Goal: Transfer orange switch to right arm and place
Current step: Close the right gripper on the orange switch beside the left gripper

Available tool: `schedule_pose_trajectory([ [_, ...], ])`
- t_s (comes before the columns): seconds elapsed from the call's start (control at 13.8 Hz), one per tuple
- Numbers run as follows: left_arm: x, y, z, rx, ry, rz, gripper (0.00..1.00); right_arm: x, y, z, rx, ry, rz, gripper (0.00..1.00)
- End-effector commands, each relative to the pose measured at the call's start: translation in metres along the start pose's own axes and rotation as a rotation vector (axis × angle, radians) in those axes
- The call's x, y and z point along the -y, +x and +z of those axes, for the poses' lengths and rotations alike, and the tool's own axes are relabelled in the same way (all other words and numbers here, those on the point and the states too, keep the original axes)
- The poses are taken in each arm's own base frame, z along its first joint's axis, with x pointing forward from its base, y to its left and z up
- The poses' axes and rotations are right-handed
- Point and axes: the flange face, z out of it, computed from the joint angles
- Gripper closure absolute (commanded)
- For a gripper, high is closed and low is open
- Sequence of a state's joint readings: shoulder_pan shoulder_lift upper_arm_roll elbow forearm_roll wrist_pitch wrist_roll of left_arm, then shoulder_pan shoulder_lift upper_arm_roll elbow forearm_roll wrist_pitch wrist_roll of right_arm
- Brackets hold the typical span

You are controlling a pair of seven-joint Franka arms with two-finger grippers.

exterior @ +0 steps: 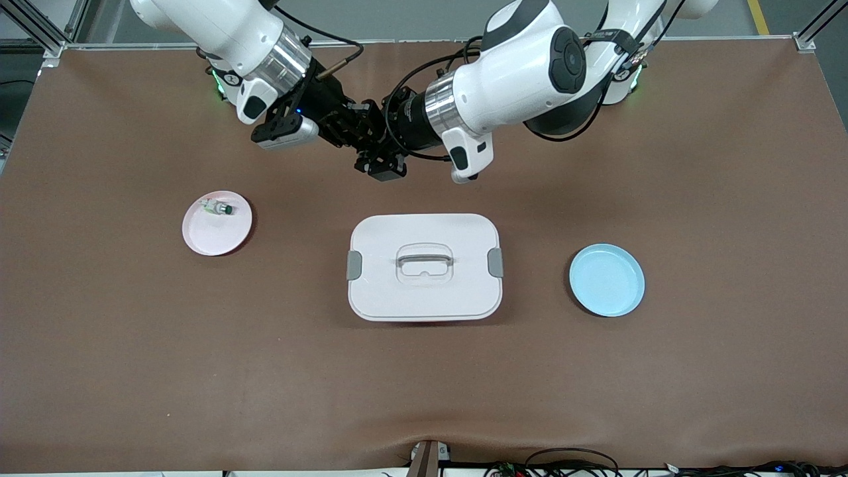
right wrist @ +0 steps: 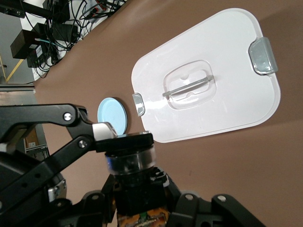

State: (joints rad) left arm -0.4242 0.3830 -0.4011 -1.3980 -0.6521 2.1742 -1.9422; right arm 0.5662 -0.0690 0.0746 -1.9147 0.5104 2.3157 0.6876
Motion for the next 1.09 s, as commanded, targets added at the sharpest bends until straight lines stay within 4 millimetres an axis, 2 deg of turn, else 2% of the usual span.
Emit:
schedule_pose_trajectory([
  [0.0, 0.0, -0.005, -0.003, 0.006, -0.009, 0.011, 0.68, 0.006, -0.003, -0.003, 0.014, 0.014, 0.01, 1.0],
  [0.07, 0.0, -0.005, -0.002, 0.006, -0.007, 0.011, 0.63, 0.006, -0.003, -0.003, 0.013, 0.013, 0.007, 1.0],
  [0.15, 0.0, -0.005, -0.002, 0.005, -0.007, 0.01, 0.54, 0.006, -0.003, -0.003, 0.014, 0.012, 0.004, 1.0],
  [0.29, 0.0, -0.005, -0.002, 0.006, -0.007, 0.009, 0.27, 0.006, -0.003, -0.003, 0.014, 0.012, 0.0, 1.0],
  [0.36, 0.0, -0.006, -0.003, 0.008, -0.007, -0.001, 0.18, 0.005, -0.002, -0.004, 0.014, 0.011, -0.003, 1.0],
  [0.44, 0.0, -0.005, -0.003, 0.009, -0.008, -0.007, 0.0, 0.004, -0.001, -0.003, 0.014, 0.01, -0.002, 1.0],
  [0.87, -0.002, -0.003, -0.005, 0.004, -0.013, 0.009, 0.0, 0.0, 0.004, -0.005, 0.011, 0.004, -0.071, 1.0],
  [1.02, -0.003, -0.001, -0.006, -0.035, -0.028, 0.091, 0.0, -0.009, 0.012, -0.006, 0.033, -0.026, -0.128, 1.0],
])
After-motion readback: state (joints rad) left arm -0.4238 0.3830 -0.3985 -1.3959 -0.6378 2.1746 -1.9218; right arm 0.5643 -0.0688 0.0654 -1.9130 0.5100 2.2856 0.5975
